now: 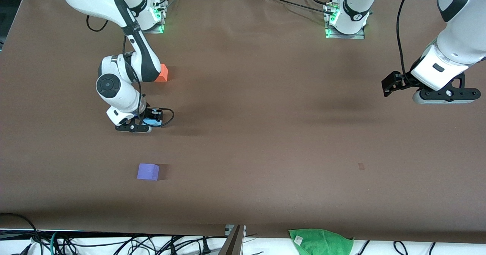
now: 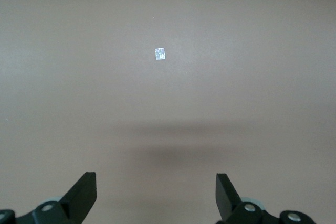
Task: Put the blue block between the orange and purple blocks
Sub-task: 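Lower the blue cube with the right gripper between orange and purple cubes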
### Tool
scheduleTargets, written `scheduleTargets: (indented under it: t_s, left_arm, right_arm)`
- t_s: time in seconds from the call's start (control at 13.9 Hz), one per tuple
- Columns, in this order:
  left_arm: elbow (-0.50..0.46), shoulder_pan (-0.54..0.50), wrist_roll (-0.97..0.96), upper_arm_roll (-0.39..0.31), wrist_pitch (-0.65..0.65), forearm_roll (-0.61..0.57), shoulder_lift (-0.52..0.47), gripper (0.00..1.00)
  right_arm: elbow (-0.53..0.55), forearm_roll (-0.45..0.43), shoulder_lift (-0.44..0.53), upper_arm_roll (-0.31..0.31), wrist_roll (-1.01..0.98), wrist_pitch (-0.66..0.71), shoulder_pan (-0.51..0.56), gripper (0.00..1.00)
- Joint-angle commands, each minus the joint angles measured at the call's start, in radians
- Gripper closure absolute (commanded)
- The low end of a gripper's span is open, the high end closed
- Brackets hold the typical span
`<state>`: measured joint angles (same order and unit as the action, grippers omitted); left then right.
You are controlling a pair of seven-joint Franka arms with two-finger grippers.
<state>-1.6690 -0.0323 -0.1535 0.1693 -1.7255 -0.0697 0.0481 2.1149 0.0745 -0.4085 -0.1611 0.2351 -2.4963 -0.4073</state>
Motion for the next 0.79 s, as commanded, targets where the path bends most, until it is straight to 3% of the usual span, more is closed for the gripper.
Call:
scheduleTargets:
  t_s: [0.0,0.5,0.58,0.72]
  left_arm:
    - [0.031,0.003,-0.015,0.002,0.009,-0.007,0.015,0.00]
    - [0.031,0.003,-0.015,0.002,0.011,-0.005,0.015,0.00]
    - [0.032,0.002,-0.014,0.002,0.011,-0.005,0.015,0.00]
    - [0.032,0.002,-0.014,0.002,0.009,-0.005,0.016,0.00]
  right_arm:
    - [0.033,0.018,0.019,0.000,-0.023,-0.027,-0.001,0.73]
    - [0.039,0.018,-0.016,0.003,-0.046,-0.038,-0.001,0.72]
    - [0.039,0.018,-0.024,0.003,-0.046,-0.039,-0.001,0.69]
    - [0.033,0.016,-0.027,0.003,-0.049,-0.038,0.001,0.52]
